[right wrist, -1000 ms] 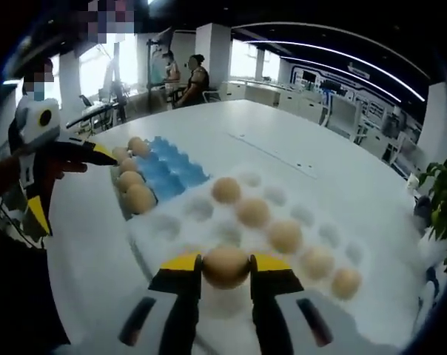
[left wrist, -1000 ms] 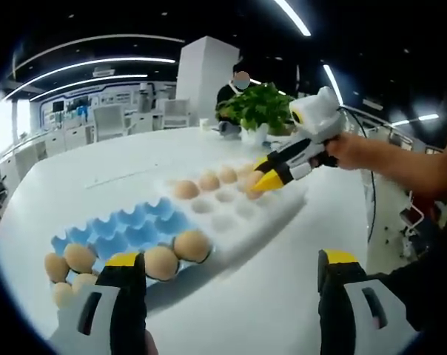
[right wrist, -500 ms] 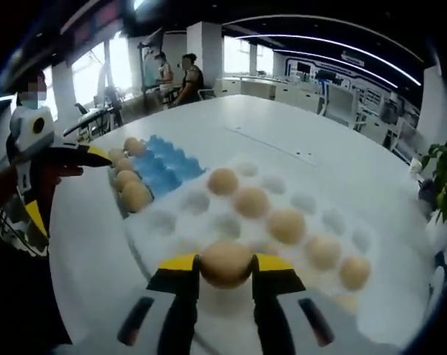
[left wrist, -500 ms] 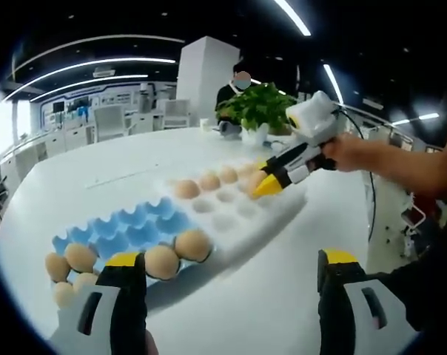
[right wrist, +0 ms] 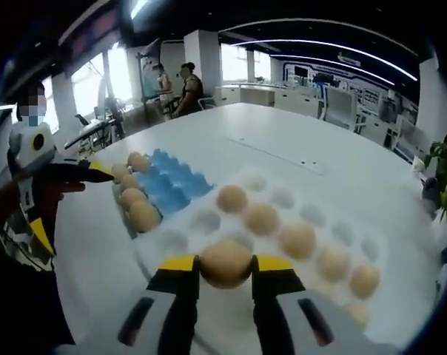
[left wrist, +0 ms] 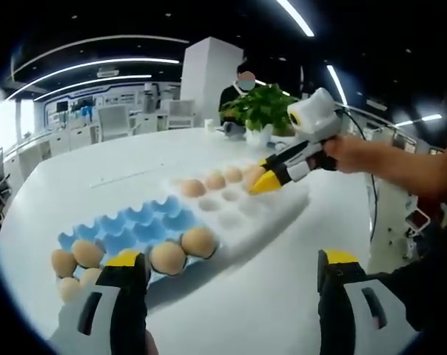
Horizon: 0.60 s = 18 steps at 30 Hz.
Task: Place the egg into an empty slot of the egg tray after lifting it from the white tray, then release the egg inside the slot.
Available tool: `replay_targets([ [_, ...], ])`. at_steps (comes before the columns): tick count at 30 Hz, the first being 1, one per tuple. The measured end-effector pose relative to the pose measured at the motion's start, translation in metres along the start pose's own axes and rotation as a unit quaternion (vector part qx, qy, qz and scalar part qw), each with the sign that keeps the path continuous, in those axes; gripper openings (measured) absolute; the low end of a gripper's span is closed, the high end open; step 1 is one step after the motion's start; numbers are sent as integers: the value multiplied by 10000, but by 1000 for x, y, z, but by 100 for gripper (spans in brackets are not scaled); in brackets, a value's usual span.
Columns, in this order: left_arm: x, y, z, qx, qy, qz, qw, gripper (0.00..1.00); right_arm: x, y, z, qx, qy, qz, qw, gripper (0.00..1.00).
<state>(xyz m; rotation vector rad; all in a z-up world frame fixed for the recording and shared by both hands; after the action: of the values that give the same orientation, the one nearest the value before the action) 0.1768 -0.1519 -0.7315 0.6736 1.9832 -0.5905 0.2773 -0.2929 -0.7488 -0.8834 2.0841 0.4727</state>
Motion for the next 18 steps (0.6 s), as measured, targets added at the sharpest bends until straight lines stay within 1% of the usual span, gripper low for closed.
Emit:
replay_targets([
  [8, 0, 8, -5, -114, -31, -31, 9999, 98, -14, 12, 10, -145, -140, -121, 9997, 28],
  [11, 0, 11, -8, -162, -52, -56, 9998, 98, -19, 16, 14, -176, -192, -235, 9994, 28],
  [15, 1, 14, -11, -210, -40, -55, 9998, 98, -27, 23, 20, -332, -332, -155, 9988, 28],
  [18, 2, 17, -15, -267, -39, -66, 9996, 98, -32, 28, 26, -385, -393, -217, 9983, 28],
])
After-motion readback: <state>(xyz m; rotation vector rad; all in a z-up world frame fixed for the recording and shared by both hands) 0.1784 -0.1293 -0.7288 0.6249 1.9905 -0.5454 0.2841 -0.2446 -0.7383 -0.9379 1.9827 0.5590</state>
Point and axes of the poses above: the point that each gripper's makers call its tool centre point, and the gripper's own axes: z roughly forward along the fingers, y roughly to its left, x roughly out of its underside, the point moved 1 cm from there along -z, roughly backward along the fingers, and after that the axes turned 1 degree about x, right-handed, at the moved point
